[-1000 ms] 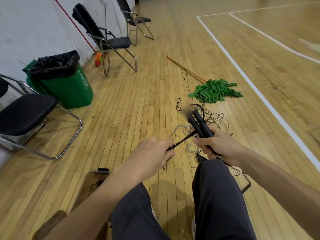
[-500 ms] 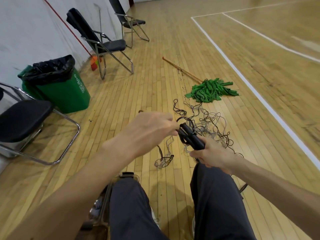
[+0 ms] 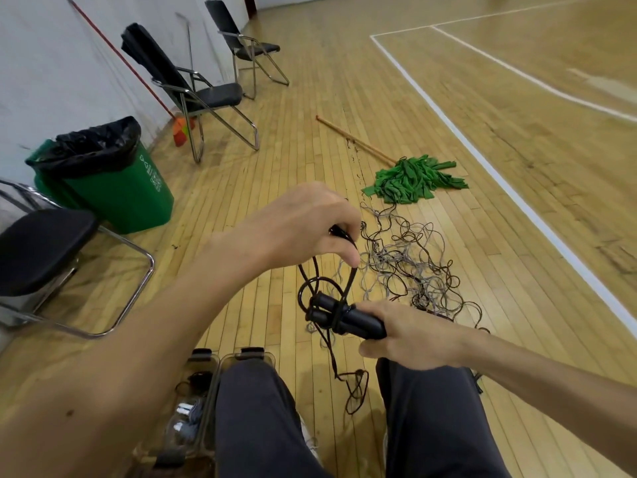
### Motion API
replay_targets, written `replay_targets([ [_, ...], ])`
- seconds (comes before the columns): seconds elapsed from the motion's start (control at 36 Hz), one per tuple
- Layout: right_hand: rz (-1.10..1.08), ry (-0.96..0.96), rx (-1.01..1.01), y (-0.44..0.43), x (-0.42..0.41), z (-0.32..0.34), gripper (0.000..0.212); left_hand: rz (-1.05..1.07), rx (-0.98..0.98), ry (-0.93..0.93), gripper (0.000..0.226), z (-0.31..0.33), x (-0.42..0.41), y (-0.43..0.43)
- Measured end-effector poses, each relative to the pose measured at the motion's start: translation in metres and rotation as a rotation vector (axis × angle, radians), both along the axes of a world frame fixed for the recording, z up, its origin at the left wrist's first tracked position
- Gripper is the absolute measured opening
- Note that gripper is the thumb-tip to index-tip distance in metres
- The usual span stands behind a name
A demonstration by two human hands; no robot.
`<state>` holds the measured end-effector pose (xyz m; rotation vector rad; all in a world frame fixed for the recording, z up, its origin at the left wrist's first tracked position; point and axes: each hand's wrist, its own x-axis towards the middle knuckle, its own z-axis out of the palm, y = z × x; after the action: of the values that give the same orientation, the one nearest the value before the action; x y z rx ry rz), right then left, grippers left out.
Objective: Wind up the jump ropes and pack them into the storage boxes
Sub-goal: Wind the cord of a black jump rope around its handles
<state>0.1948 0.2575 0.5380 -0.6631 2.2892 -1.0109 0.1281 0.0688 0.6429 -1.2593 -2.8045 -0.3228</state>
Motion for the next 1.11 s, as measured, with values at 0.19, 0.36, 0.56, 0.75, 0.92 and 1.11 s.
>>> replay_targets([
  [0.19, 0.083, 0.082, -0.06, 0.004, 0.007, 0.015, 0.014, 0.05, 0.172, -0.278, 0.018, -0.004, -0.002, 0.001],
  [0.36, 0.022, 0.212, -0.129, 0.01, 0.008, 0.022, 0.02, 0.057, 0.386, -0.503, 0.006, -0.026, -0.005, -0.008],
  [0.56, -0.045, 0.255, -0.205, 0.013, 0.003, 0.023, 0.022, -0.053, 0.434, -0.584, 0.01, -0.051, -0.005, -0.009],
  [0.75, -0.188, 0.139, -0.372, 0.021, -0.009, 0.022, 0.036, 0.044, 0.529, -0.554, 0.02, -0.066, -0.002, -0.012],
  [0.92, -0.333, -0.123, -0.51, 0.024, -0.02, 0.014, 0.025, 0.216, 0.489, -0.624, 0.026, -0.076, 0.006, -0.006],
  [1.11, -0.468, -0.242, -0.546, 0.023, -0.032, 0.004, 0.024, 0.29, 0.383, -0.563, 0.026, -0.083, 0.014, 0.003],
])
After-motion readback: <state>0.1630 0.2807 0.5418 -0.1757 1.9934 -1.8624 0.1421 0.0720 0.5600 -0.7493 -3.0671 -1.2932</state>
